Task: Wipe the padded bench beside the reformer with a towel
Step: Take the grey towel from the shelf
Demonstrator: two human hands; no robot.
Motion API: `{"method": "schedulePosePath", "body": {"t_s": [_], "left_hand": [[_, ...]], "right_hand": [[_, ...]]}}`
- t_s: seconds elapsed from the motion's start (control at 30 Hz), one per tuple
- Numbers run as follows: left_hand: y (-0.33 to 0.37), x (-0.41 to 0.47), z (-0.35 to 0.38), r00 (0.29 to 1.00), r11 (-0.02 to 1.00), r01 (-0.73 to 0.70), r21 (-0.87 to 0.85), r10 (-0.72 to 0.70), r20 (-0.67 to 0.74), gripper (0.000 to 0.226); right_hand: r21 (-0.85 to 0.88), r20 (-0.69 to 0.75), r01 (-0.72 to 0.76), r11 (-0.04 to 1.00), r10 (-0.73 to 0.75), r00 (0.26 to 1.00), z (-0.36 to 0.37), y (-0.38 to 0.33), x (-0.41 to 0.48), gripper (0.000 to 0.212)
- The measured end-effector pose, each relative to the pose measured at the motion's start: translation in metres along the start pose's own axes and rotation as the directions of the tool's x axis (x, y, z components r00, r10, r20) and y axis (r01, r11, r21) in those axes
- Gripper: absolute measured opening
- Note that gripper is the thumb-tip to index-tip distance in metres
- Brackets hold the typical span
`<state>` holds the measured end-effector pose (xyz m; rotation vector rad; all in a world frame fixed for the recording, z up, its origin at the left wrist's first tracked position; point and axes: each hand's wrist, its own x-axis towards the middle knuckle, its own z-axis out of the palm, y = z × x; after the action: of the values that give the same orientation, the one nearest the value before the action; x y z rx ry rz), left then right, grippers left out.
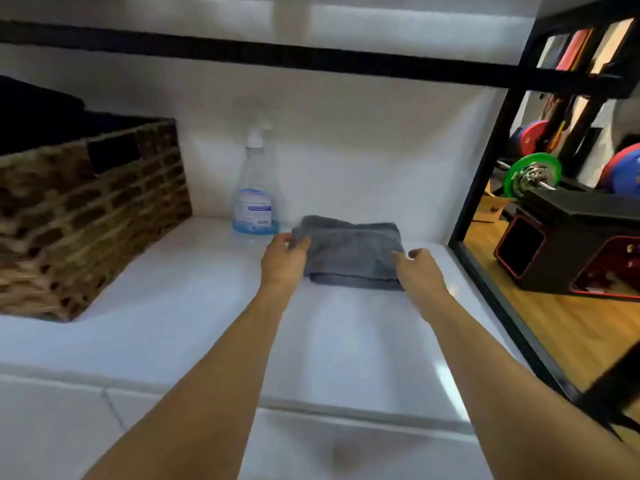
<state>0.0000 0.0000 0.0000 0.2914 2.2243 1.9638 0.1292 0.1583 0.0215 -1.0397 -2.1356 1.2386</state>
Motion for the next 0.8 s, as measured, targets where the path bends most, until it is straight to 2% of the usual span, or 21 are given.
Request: {"method": "schedulePosePath", "body": {"t_s": [0.1, 0.2, 0.27, 0.3, 0.33, 0.4, 0.5, 0.6, 0.8], "left_hand": [[-0.001, 0.034, 0.016, 0.998, 0.981, -0.045, 0.187, 0.051, -0.025, 0.057], [0.013, 0.049, 0.027, 0.997, 0.976, 0.064, 0.21, -0.072, 0.031, 0.079], [0.03, 0.04, 0.028, 0.977, 0.939, 0.127, 0.319, -0.173, 0.12, 0.068], [0.033, 0.037, 0.027, 0.97, 0.926, 0.13, 0.355, -0.193, 0.148, 0.057], [0.035, 0.03, 0.023, 0.964, 0.938, 0.165, 0.306, -0.218, 0.15, 0.051], [0.039, 0.006, 0.01, 0.957, 0.97, 0.241, 0.016, -0.241, 0.16, 0.054], [0.057, -0.043, -0.018, 0.979, 0.958, 0.149, -0.246, -0.108, 0.175, 0.037], [0.099, -0.111, -0.056, 0.992, 0.951, 0.075, -0.299, -0.042, 0.115, 0.019], [0.224, -0.266, -0.15, 0.997, 0.953, 0.046, -0.3, -0.024, 0.078, 0.02]], "right_hand": [[-0.008, 0.028, -0.12, 0.993, 0.12, 0.992, 0.008, -0.011, 0.037, 0.048], [-0.097, 0.144, -0.266, 0.959, 0.278, 0.95, 0.012, -0.03, 0.049, 0.041], [-0.063, 0.158, -0.275, 0.959, 0.282, 0.946, 0.015, -0.037, 0.044, 0.036], [0.023, 0.159, -0.271, 0.962, 0.265, 0.951, 0.014, -0.038, 0.037, 0.031], [0.093, 0.156, -0.266, 0.959, 0.25, 0.956, 0.011, -0.037, 0.028, 0.027], [0.248, 0.153, -0.261, 0.933, 0.229, 0.961, 0.001, -0.037, 0.003, 0.026], [0.474, 0.135, -0.265, 0.839, 0.228, 0.964, -0.024, -0.054, -0.053, 0.016], [0.561, 0.137, -0.248, 0.79, 0.207, 0.969, -0.06, -0.089, -0.132, 0.008], [0.59, 0.098, -0.168, 0.79, 0.136, 0.986, -0.154, -0.184, -0.303, 0.019]]}}
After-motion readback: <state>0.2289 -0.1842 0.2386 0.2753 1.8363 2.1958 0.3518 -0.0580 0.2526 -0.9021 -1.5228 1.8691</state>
